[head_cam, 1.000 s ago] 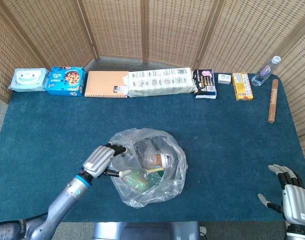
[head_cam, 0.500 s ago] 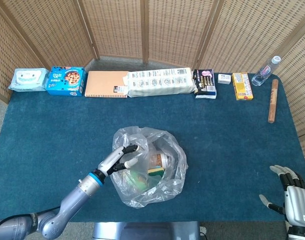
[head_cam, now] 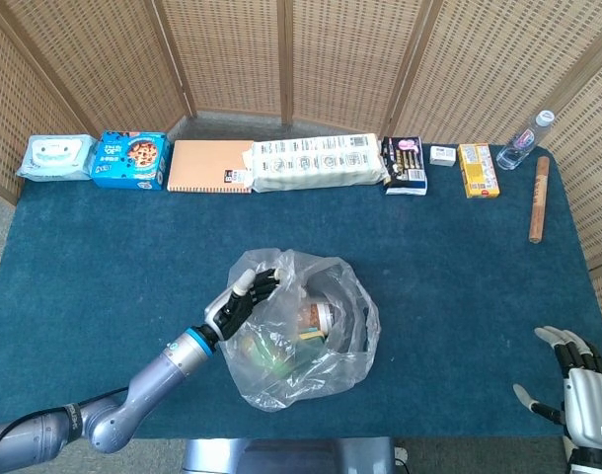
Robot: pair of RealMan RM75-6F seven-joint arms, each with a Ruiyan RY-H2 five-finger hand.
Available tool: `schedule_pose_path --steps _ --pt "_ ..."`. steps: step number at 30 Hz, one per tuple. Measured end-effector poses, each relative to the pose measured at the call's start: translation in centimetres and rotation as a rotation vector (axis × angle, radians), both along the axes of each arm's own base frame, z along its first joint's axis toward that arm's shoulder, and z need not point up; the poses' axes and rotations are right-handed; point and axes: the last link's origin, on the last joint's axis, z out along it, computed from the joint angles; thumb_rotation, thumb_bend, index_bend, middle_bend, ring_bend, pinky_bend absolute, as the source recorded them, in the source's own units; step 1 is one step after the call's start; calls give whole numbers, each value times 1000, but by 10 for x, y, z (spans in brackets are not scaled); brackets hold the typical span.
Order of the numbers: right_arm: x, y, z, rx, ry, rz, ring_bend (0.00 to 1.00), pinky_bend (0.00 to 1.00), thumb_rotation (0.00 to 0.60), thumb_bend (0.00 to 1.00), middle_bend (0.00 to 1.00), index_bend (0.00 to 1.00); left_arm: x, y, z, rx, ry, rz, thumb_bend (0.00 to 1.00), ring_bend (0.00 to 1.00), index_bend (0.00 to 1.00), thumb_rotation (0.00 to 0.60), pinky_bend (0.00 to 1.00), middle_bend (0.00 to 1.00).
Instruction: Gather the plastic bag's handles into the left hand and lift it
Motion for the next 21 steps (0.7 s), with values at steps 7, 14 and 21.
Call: schedule_pose_path --steps 7,14,21 --pt "3 -4 -2 10 1 11 166 110 600 173 217 202 -12 7 13 -97 -214 97 84 682 422 0 664 629" --pt "5 -5 -3 13 4 14 166 110 600 172 217 202 -34 17 31 -128 -411 129 87 792 481 0 789 720" --pt "6 -5 -3 14 3 15 166 110 600 173 217 202 -58 19 38 -215 -486 68 87 779 481 0 721 723"
